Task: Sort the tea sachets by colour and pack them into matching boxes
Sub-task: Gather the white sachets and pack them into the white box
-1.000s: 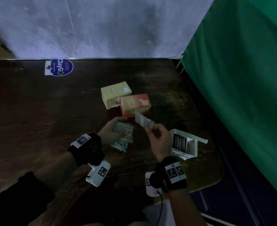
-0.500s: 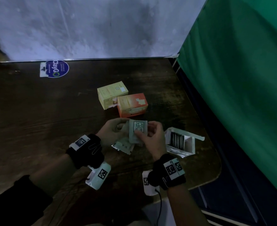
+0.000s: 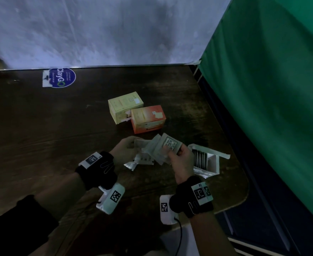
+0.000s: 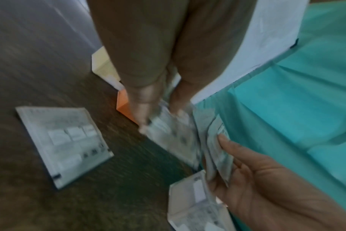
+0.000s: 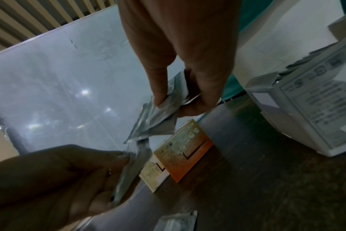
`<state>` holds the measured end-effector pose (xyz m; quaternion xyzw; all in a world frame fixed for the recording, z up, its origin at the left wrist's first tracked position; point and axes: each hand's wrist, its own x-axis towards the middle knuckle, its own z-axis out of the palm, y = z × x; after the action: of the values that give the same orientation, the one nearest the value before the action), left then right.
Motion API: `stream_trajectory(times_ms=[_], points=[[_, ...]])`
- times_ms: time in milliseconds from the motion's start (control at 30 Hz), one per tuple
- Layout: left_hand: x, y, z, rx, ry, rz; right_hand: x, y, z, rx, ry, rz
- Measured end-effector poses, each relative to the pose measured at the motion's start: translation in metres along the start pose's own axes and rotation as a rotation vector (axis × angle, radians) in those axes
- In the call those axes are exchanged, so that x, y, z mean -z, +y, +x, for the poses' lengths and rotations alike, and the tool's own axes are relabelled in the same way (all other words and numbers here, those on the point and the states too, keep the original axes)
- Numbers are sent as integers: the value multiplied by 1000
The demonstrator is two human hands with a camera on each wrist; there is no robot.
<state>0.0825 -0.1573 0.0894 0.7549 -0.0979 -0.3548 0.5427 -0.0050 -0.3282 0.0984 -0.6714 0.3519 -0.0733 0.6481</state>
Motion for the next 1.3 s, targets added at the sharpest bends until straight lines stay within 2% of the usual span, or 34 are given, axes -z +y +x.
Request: stream_trajectory(times_ms=[67, 167, 200, 300, 400, 467, 533, 633, 700, 767, 833, 900, 967, 1067, 1233, 1300], points=[[-5, 4, 4, 100, 65, -178, 1, -1, -2, -37, -31, 103], [-8, 15, 1, 188, 93, -402, 0, -2, -5, -124, -114, 287], [-9, 18, -2, 190, 76, -463, -2, -2, -6, -133, -128, 315], [-11, 22, -8, 121, -95, -657, -6, -5, -7, -158, -139, 384], [-12, 26, -8, 32, -158, -712, -10, -7, -8, -191, -182, 412], [-14, 26, -6, 35, -172, -769, -15, -4, -9, -156, -222, 327], [-15, 26, -6, 51, -124, -808, -23, 1, -9, -73, -228, 133], [-15, 22, -5, 111, -27, -883, -32, 5, -9, 106, -245, -377], [-14, 21, -6, 136, -35, -869, -34, 8, -10, 256, -208, -742], [-15, 17, -7, 168, -24, -819, -36, 7, -10, 352, -170, -904], [-14, 10, -9, 194, 27, -815, -39, 2, -7, 301, -225, -854], [-11, 2, -11, 210, 105, -779, -41, -5, -7, 153, -320, -651], [-5, -2, -13, 237, 196, -675, -44, -8, -8, 76, -388, -551], [7, -6, -14, 288, 280, -622, -47, -7, -7, 104, -426, -556], [13, -12, -21, 263, 159, -722, -63, 5, -9, 279, -498, -701], [13, -12, -20, 269, 182, -731, -69, 10, -7, 300, -476, -756]])
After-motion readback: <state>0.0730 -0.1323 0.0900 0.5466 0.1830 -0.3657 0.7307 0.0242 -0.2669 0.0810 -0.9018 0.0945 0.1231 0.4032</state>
